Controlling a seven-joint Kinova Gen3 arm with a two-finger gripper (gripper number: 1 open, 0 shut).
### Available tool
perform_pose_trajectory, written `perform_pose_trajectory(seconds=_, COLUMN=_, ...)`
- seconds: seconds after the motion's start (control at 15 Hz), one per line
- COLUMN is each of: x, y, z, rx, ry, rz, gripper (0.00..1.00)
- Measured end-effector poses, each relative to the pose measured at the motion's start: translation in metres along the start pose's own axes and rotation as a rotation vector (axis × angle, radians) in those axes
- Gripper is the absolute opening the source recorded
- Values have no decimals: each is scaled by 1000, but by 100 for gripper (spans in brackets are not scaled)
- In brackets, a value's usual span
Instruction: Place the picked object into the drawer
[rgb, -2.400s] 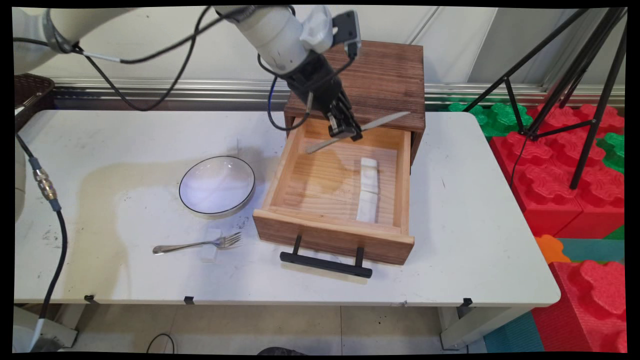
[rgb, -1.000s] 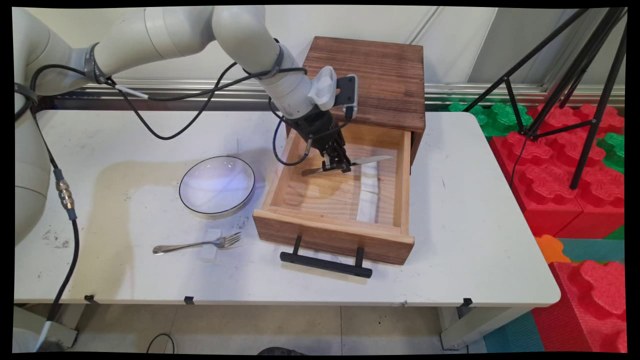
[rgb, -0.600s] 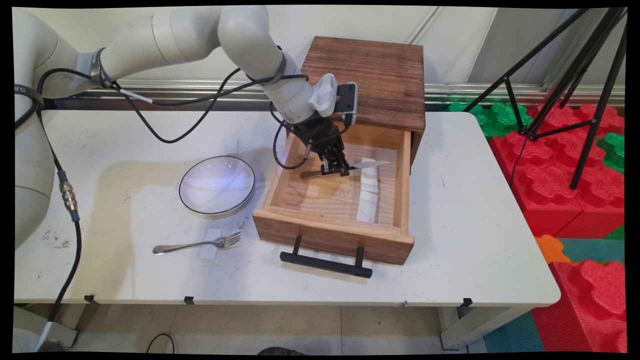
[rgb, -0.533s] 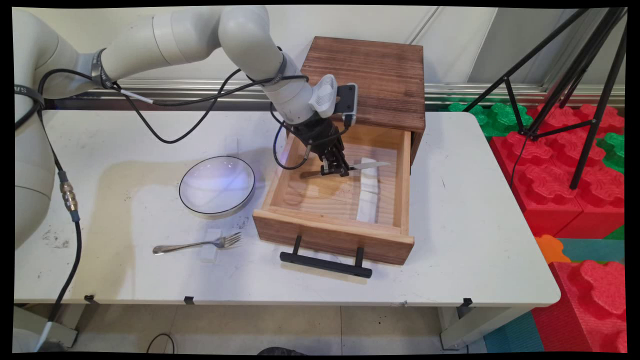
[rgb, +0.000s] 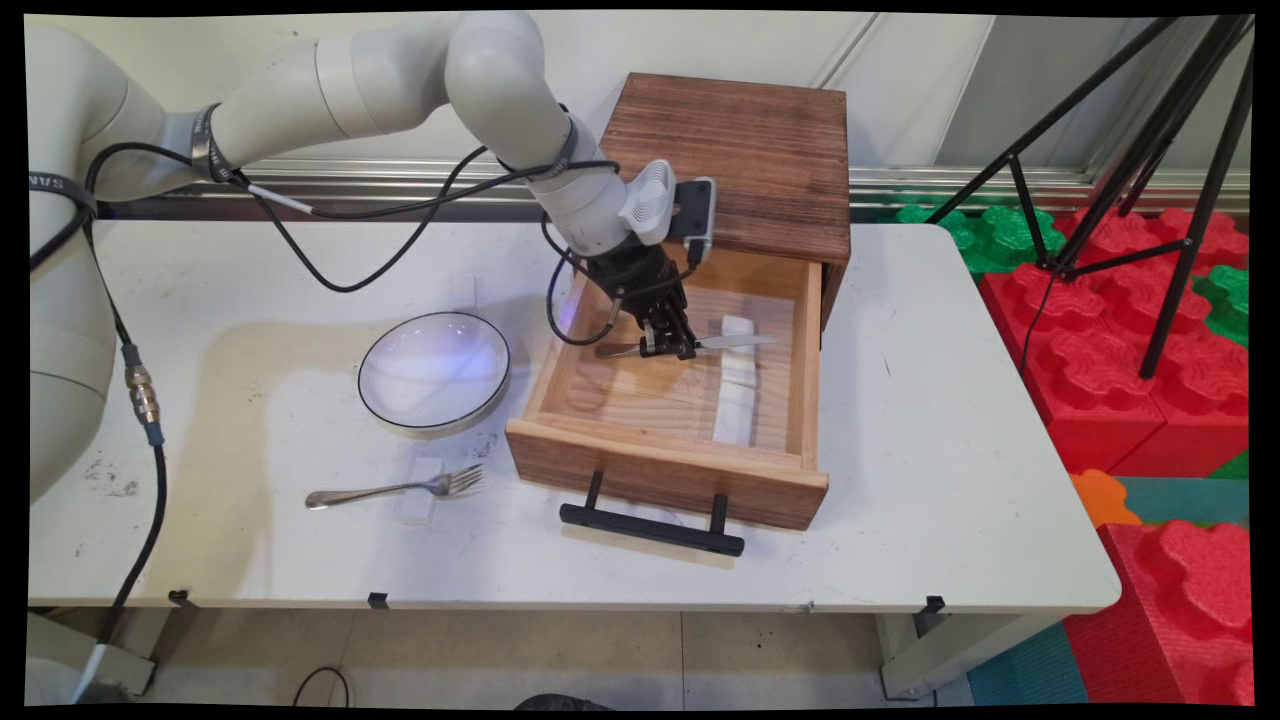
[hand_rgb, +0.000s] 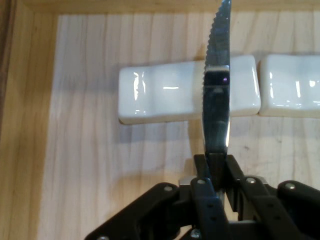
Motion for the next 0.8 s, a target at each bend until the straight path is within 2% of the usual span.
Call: perform_pose_trajectory(seconds=0.8, x=2, y=1, z=8, rx=-1, ry=0, rz=-19, gripper=0)
